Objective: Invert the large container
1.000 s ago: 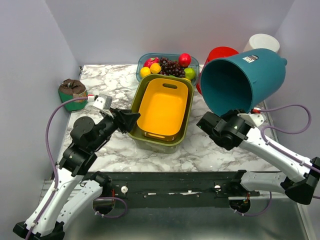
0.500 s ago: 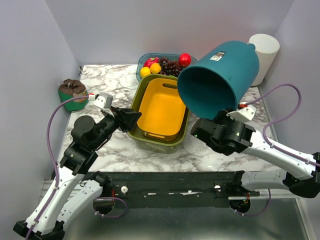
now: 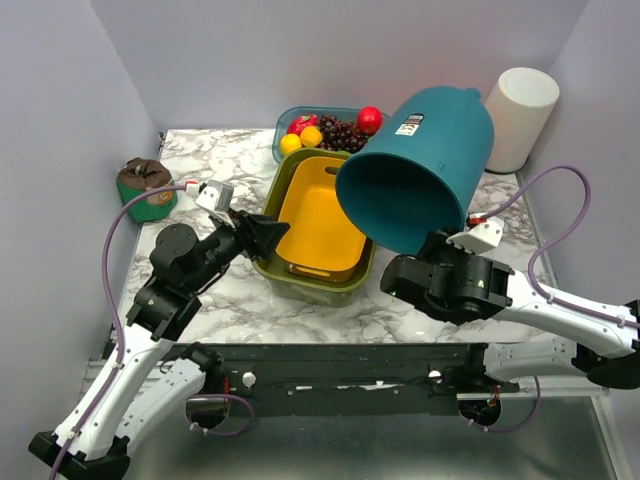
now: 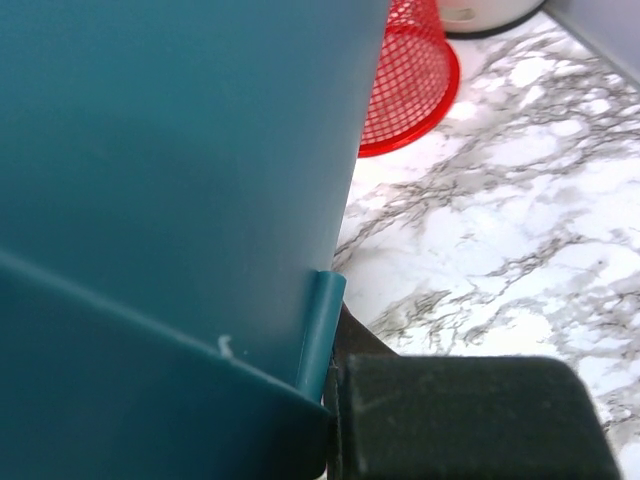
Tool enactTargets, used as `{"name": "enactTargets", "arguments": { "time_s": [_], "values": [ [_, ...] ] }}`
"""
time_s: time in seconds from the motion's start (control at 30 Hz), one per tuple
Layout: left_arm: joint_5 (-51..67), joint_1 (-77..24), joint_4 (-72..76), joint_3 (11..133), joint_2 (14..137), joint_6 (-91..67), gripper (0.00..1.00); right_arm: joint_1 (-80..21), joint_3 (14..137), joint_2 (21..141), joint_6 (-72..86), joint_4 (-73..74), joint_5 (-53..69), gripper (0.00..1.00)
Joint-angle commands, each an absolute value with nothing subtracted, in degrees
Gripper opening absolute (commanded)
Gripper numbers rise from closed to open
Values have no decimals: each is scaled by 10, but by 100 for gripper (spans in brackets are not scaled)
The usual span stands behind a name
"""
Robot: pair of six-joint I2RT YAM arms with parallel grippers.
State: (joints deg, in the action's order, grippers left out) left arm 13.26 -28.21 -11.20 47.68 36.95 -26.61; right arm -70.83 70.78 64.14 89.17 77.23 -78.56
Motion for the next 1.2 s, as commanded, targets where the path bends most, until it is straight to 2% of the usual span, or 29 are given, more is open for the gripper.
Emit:
{"name": "enactTargets", "arguments": {
  "time_s": [0.0,0.3,0.73,0.87,1.17],
  "values": [
    [151,-283,-98,490,367,-268,57,-741,723,619,913,873,-951,0],
    [163,-283,-89,494,380,-271,57,-762,740,665,859,872,-952,0],
    [150,-283,-102,510,376,-265,57,-744,806,752,991,873,-950,1],
    [147,-283,-99,506,376,-266,62,-755,824,800,1013,874,-948,0],
    [121,-283,-103,508,368,-260,69,-815,829,818,1066,874,-947,0]
  ]
}}
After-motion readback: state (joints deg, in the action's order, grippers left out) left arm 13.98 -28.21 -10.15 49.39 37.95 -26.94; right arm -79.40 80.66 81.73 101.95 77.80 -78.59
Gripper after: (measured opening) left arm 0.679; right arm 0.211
